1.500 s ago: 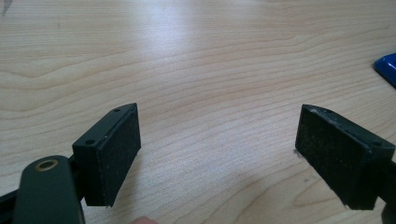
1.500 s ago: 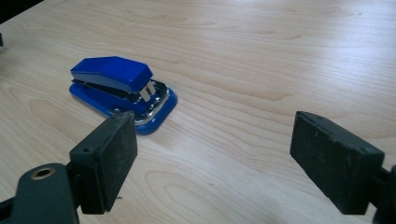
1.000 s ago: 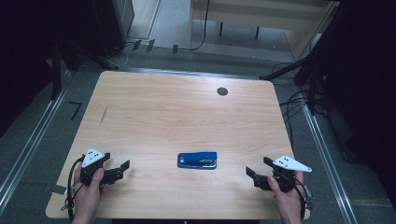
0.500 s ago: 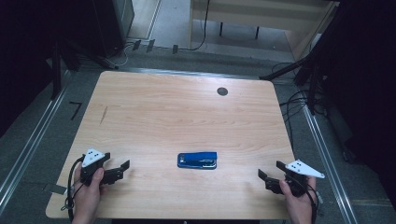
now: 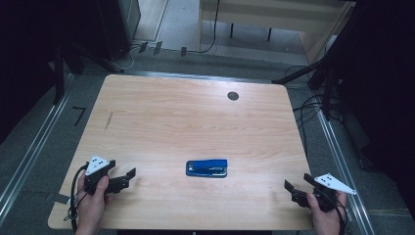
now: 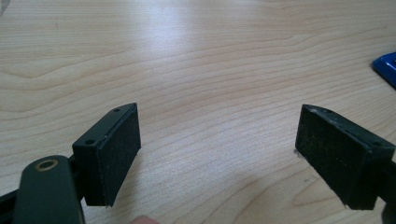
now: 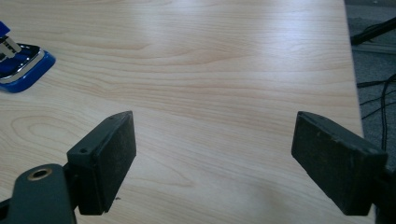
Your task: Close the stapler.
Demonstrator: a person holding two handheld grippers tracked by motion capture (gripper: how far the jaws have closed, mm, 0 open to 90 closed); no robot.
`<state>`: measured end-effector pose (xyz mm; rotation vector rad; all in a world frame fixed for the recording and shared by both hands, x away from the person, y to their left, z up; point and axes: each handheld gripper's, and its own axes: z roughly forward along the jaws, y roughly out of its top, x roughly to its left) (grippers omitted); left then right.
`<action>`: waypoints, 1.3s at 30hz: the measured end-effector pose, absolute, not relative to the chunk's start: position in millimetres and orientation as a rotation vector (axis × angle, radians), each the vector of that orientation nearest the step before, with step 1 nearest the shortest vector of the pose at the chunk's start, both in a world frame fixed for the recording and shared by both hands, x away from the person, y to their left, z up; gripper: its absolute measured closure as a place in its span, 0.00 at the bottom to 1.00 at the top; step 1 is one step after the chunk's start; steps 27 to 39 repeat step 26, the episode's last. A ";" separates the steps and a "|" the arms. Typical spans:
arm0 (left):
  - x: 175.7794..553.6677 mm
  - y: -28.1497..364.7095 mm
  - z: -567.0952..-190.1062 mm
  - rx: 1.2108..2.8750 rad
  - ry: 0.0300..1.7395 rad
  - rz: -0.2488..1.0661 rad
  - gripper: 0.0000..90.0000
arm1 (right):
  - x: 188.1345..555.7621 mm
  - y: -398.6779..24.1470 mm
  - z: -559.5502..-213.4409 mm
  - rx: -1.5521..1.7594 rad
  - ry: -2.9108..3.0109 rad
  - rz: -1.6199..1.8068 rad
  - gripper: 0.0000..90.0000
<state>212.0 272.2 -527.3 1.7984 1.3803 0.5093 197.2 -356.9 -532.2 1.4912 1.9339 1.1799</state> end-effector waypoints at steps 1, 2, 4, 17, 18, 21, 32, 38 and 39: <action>212.1 272.1 -527.3 1.798 1.381 0.509 0.16 | 196.0 -359.9 -532.9 1.495 1.924 1.180 0.16; 212.1 272.1 -527.3 1.798 1.382 0.508 0.16 | 195.5 -362.0 -533.4 1.493 1.920 1.179 0.16; 212.1 272.1 -527.3 1.799 1.382 0.508 0.16 | 193.9 -366.4 -534.5 1.492 1.905 1.182 0.16; 212.4 273.2 -527.3 1.792 1.386 0.496 0.16 | 186.3 -377.4 -542.6 1.512 1.849 1.178 0.16; 212.7 273.4 -527.3 1.793 1.386 0.492 0.16 | 186.0 -378.3 -542.5 1.516 1.843 1.180 0.16; 213.3 273.7 -527.5 1.795 1.386 0.482 0.16 | 185.9 -380.5 -541.9 1.520 1.825 1.192 0.16; 213.7 273.4 -527.5 1.803 1.386 0.478 0.16 | 188.2 -378.1 -541.8 1.505 1.834 1.189 0.16; 213.7 273.4 -527.5 1.803 1.386 0.478 0.16 | 188.2 -378.1 -541.8 1.505 1.834 1.189 0.16; 213.7 273.4 -527.5 1.803 1.386 0.478 0.16 | 188.2 -378.1 -541.8 1.505 1.834 1.189 0.16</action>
